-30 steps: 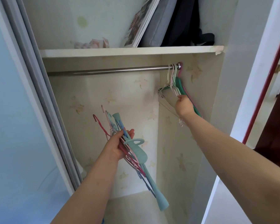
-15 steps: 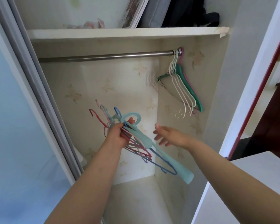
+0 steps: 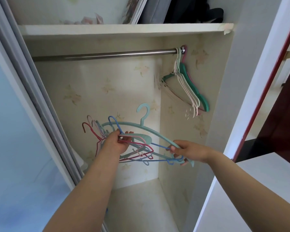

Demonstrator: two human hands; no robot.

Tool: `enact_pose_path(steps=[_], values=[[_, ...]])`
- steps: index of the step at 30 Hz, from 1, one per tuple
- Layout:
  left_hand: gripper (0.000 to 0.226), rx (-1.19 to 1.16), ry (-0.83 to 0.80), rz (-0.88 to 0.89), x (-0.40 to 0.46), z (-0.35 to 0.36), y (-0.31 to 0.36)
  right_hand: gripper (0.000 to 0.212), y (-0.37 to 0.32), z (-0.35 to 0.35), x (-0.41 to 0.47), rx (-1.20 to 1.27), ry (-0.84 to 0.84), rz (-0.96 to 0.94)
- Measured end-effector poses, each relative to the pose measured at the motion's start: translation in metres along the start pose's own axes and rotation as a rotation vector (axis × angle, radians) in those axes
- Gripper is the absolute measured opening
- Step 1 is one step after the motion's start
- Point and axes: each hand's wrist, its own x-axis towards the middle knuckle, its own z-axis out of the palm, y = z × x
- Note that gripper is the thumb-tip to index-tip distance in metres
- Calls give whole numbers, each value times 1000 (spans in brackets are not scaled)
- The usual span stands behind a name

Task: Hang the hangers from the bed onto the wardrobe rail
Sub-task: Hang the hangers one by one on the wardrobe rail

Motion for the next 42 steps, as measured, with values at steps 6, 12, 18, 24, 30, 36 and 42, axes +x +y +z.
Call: enact_pose_path(steps=[6,12,18,24,30,36,42], values=[[27,-122,17,-36,3,-9,-6,29,3,-8,1,70,338,-18],[13,-233,-57,39,0,-13,-7,37,5,-4,-1,-417,563,-59],[20,-194,-214,91,-11,1,-8,44,-13,17,-11,-1083,512,-74],[8,-19,-224,102,-11,0,-4,44,-18,3,-19,-1055,408,-104],[13,-5,-250,53,-5,-7,4,40,-25,-10,-16,-775,290,-69],[15,-61,-187,78,-10,0,16,42,-48,-18,-5,-583,456,43],[23,9,-177,106,-20,11,23,34,-104,-50,24,-336,761,2]])
